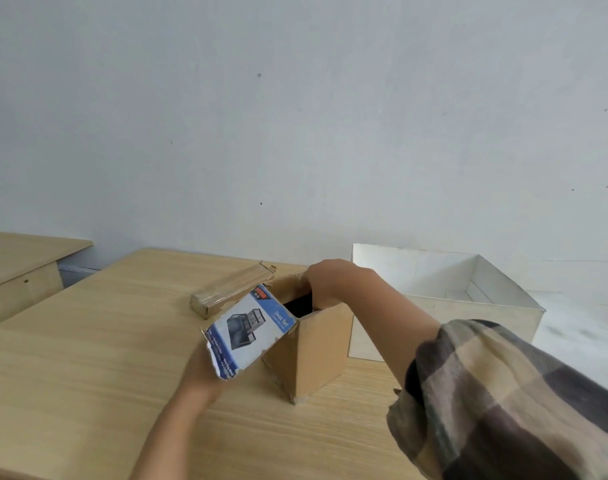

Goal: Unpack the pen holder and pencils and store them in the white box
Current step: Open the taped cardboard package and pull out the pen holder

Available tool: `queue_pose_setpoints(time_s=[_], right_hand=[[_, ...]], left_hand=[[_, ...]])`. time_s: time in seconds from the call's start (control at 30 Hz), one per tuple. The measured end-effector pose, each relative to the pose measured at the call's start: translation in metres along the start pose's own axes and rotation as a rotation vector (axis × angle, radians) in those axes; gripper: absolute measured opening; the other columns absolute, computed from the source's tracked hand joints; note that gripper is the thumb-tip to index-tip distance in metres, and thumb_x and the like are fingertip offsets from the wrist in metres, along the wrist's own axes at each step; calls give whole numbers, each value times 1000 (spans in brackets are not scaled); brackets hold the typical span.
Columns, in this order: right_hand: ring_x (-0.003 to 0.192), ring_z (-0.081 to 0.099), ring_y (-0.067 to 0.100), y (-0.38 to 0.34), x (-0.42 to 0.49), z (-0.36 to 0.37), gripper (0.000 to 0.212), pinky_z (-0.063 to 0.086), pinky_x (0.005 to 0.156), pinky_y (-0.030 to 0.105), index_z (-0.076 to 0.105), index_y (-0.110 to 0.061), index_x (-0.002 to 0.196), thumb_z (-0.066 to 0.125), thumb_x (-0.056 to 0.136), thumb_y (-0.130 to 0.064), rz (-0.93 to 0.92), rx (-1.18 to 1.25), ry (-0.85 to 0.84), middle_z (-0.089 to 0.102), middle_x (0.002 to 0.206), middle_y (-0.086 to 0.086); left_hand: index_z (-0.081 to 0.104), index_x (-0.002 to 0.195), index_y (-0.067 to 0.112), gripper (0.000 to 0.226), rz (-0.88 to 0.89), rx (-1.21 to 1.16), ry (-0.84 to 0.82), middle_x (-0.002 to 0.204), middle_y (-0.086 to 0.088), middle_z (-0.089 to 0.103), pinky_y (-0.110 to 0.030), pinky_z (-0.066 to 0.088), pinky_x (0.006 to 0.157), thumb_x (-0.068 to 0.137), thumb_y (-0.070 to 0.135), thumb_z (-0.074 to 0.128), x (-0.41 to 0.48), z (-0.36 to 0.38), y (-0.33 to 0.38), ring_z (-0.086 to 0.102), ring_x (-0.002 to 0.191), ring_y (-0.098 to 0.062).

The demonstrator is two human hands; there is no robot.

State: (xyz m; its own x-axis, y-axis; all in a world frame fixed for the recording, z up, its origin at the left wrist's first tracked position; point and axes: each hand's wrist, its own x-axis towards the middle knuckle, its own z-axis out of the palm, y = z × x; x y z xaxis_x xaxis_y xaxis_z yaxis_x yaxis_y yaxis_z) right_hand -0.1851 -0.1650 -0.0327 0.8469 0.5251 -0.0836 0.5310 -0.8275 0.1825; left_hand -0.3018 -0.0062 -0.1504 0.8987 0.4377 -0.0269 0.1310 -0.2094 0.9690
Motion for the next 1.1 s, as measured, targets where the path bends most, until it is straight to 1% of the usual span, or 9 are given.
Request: queue_pose_setpoints(time_s=[0.1,0.17,0.3,0.47,0.73,0.87,0.93,1.0,1.1], right_hand=[[88,60,22,1,2,0,32,47,72,29,60,-18,116,53,86,-28,-17,-45,-27,66,101,2],[95,61,21,0,4,-1,35,49,78,29,60,-23,118,51,85,-29,-29,-82,-51,67,105,0],[87,58,20,-4,2,-6,31,50,77,28,60,-21,112,52,83,-28,-33,-157,-107,64,93,0],[65,51,19,3,-12,-18,16,45,65,29,50,-12,102,52,87,-18,25,49,-252,49,72,2],[56,49,16,15,-10,-17,6,46,61,28,47,-1,95,44,90,-3,101,117,-270,50,67,8],[72,50,22,2,-2,-5,20,44,76,30,51,-11,108,45,90,-6,49,-68,-177,42,69,4],[68,50,20,-3,6,4,24,46,64,26,54,-14,110,46,88,-9,88,-182,-132,43,68,0],[51,41,14,-5,9,10,18,33,45,22,62,-14,94,48,84,-10,150,-266,-53,43,62,-3],[56,43,15,4,9,8,20,37,56,24,47,-11,67,49,86,-11,135,-190,41,41,63,-2]], left_hand=[[56,124,15,46,-2,-72,467,129,-12,59,-28,48,84,85,-4,43,14,-36,4,60,99,-25],[58,117,23,36,107,-94,557,121,-5,63,-32,43,86,87,6,46,12,-41,34,57,101,-22],[63,84,37,7,473,203,232,90,20,64,-28,43,75,82,32,58,-14,-3,110,59,88,-7],[66,96,38,22,486,956,42,107,14,62,-39,28,89,84,43,48,-14,50,116,50,110,-16],[68,103,36,42,338,1153,-110,116,7,63,-37,25,90,79,20,38,14,55,128,46,118,-20],[60,86,21,18,260,1334,-135,100,0,63,-34,27,89,79,19,44,24,62,145,50,91,-20],[53,78,20,9,222,1327,-162,94,-2,62,-34,29,93,80,17,45,29,66,151,48,82,-21],[56,84,20,11,223,1317,-149,83,0,57,-31,32,89,81,16,46,32,68,150,49,78,-21],[64,98,19,27,235,1217,-135,89,0,63,-27,40,73,76,13,50,36,68,144,54,75,-21]])
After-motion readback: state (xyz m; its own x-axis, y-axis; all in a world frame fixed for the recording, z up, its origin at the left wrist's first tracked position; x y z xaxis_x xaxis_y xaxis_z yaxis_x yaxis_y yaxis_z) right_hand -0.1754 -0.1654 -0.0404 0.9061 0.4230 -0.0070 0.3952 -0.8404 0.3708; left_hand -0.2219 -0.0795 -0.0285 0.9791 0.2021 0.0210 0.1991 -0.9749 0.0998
